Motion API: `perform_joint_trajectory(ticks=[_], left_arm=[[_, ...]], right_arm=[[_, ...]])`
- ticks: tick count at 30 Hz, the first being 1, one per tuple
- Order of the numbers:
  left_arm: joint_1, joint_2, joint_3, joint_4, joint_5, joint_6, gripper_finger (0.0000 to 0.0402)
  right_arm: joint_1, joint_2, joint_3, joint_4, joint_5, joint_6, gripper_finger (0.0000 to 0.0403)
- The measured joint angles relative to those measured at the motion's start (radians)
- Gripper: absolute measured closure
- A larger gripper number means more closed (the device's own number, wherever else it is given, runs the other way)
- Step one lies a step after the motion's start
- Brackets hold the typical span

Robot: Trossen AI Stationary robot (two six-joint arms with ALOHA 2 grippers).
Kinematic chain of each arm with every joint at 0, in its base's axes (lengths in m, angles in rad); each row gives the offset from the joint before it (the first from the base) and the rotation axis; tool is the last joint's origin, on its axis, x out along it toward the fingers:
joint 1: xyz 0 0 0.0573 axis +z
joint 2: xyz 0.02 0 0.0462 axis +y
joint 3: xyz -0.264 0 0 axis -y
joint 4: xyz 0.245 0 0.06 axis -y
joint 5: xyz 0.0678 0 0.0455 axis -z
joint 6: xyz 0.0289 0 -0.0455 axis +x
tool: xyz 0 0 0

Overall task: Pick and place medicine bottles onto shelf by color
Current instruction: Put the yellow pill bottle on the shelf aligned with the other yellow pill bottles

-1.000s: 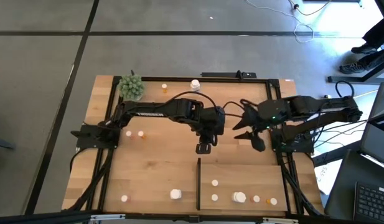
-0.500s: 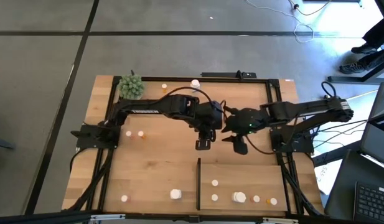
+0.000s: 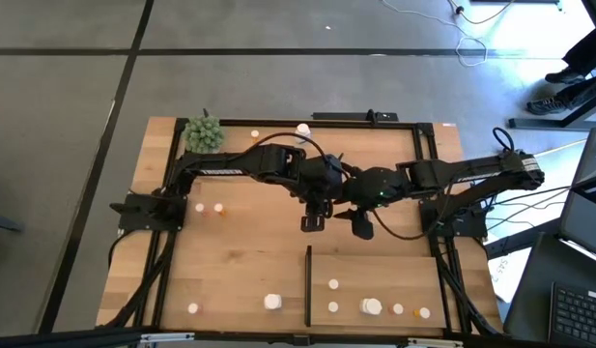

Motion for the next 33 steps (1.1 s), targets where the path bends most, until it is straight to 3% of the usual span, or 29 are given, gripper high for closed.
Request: perform_joint_trajectory(ticks=[22,33], left_arm=[[0.001,0.002,0.0,-0.004,-0.002,-0.048,0.0311],[0.001,0.003,0.0,-0.003,-0.006,-0.049,0.0311]], right_arm=[[-0.005,0.013,0.0,0.044,0.071,0.051,0.0223],[-0.005,0.014,0.0,0.044,0.09,0.077,0.0269]])
